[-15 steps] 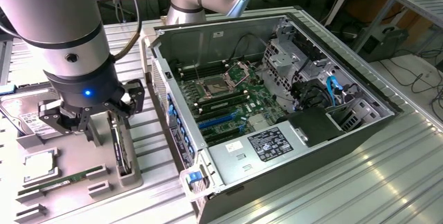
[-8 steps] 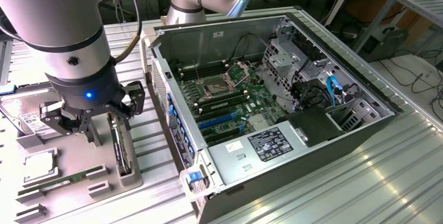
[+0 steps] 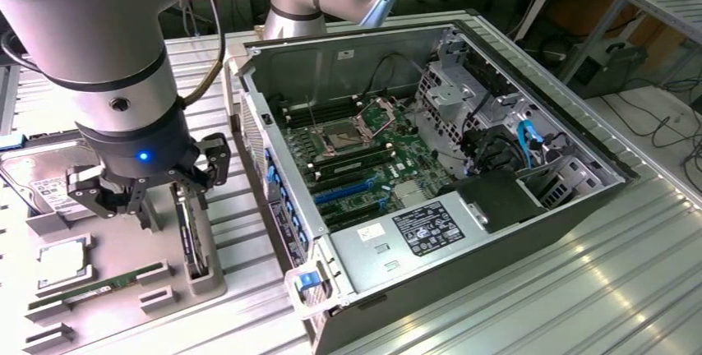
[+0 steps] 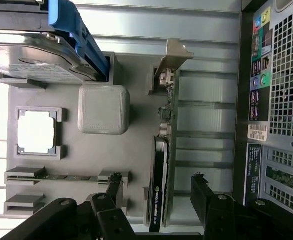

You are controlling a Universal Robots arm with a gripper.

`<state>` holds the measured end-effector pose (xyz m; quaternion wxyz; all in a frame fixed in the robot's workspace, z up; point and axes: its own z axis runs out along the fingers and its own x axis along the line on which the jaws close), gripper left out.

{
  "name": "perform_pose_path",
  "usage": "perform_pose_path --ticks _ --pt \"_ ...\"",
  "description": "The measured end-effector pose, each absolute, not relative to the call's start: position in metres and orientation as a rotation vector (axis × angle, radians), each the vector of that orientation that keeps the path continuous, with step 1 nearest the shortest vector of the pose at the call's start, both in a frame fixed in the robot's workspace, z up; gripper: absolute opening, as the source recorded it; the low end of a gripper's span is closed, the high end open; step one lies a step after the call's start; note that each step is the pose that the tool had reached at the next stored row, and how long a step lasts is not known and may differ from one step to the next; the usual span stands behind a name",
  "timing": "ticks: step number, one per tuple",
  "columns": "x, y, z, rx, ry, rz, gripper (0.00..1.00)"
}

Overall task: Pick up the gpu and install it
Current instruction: 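Pick up the gpu and move the gpu toward the slot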

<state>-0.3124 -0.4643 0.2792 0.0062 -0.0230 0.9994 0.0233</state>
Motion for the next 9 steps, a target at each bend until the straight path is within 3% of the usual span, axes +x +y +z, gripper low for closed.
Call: perform_pose_path --ticks 9 --pt "-0.3121 -0.4572 0.271 -0.072 3.13 0.073 0.66"
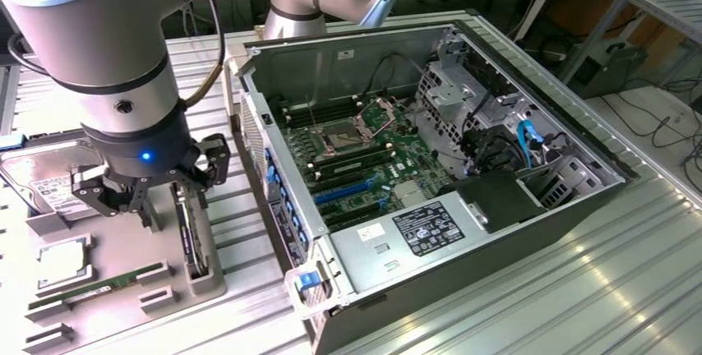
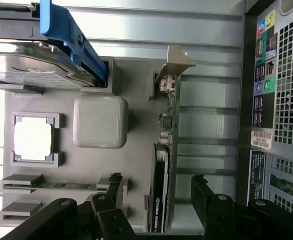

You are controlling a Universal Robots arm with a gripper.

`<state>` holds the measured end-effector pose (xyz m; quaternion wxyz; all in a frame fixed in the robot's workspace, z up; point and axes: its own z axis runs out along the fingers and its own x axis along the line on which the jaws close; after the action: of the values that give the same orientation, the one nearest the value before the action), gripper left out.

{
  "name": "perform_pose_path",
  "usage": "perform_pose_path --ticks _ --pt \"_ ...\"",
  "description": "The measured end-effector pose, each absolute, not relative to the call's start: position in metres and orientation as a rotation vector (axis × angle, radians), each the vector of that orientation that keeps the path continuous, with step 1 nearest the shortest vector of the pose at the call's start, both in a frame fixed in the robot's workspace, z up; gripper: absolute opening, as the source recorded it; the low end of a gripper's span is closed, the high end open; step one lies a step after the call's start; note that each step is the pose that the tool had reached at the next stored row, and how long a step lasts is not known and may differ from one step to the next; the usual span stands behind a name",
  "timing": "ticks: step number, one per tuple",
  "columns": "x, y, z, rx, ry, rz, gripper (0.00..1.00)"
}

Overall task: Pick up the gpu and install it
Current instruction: 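Pick up the gpu and move the gpu toward the slot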

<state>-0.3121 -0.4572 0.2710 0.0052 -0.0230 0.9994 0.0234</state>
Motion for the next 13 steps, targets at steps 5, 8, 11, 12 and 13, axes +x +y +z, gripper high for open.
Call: perform_pose_path --ticks 5,8,11,12,13 --pt "-0.312 -0.458 0.263 -0.072 3.13 0.073 0.66" --pt "-0.312 -0.459 0.257 -0.072 3.13 0.073 0.66" --pt "-0.312 -0.459 0.253 -0.072 3.131 0.073 0.66" --pt "-0.312 -0.458 0.252 -0.072 3.131 0.073 0.66" --pt "-0.312 -0.458 0.251 -0.072 3.131 0.073 0.66"
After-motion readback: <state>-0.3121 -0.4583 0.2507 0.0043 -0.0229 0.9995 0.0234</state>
